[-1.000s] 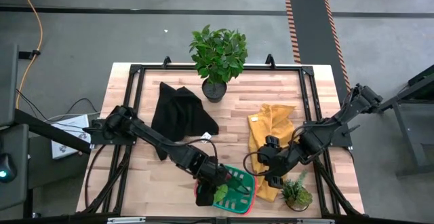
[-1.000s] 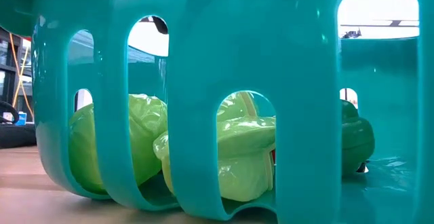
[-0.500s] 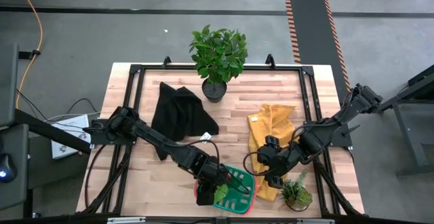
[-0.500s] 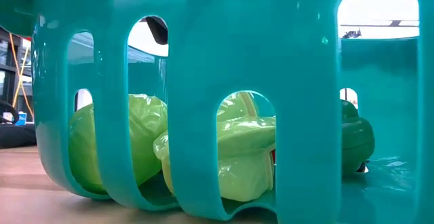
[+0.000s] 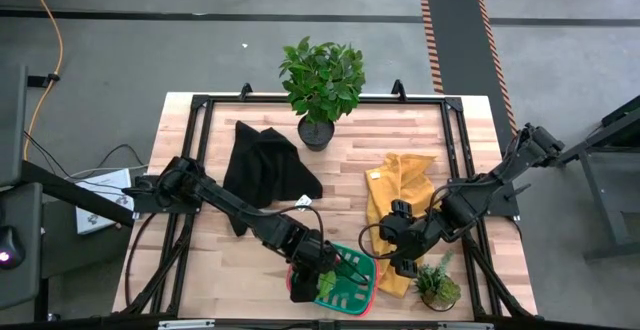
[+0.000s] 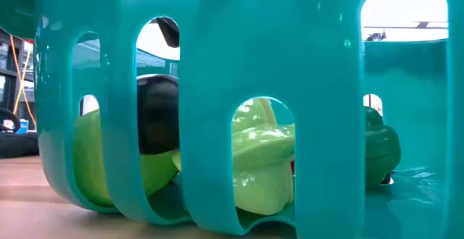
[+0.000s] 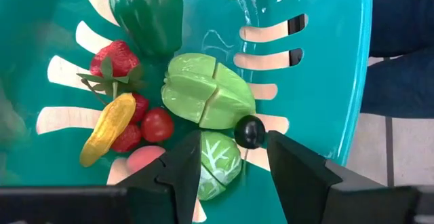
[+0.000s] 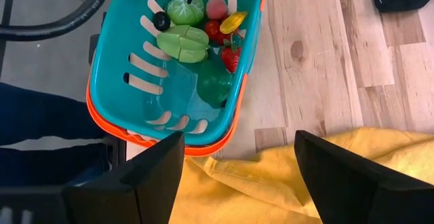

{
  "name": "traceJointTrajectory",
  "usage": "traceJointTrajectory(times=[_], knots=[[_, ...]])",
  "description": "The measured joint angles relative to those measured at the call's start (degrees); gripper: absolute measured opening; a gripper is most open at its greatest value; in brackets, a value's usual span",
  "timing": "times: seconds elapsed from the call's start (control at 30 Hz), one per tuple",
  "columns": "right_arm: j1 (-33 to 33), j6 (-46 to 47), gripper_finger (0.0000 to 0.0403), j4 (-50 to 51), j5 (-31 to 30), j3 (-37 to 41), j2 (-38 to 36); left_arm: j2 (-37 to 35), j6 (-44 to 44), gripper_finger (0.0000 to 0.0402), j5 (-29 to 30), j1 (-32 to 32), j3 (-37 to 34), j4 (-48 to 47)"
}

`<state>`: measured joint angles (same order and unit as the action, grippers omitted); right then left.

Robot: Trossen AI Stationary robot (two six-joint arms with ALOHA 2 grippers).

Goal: Pick and placing Produce into tupperware
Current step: Return to Home Position

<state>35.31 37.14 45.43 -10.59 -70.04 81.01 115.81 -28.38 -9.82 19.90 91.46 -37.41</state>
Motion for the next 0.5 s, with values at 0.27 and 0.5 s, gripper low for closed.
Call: traceJointTrajectory(times=[0.27,0.5], knots=[[0.0,-0.1,0.027,0.0,0.0,0.0,0.0,0.0,-0.5,0.0156,0.0,0.0,0.0,0.0],[0.4,-1.1,0.027,0.0,-2.4,0.0,0.0,0.0,-0.8,0.0156,-1.3,-0.1,0.0,0.0]])
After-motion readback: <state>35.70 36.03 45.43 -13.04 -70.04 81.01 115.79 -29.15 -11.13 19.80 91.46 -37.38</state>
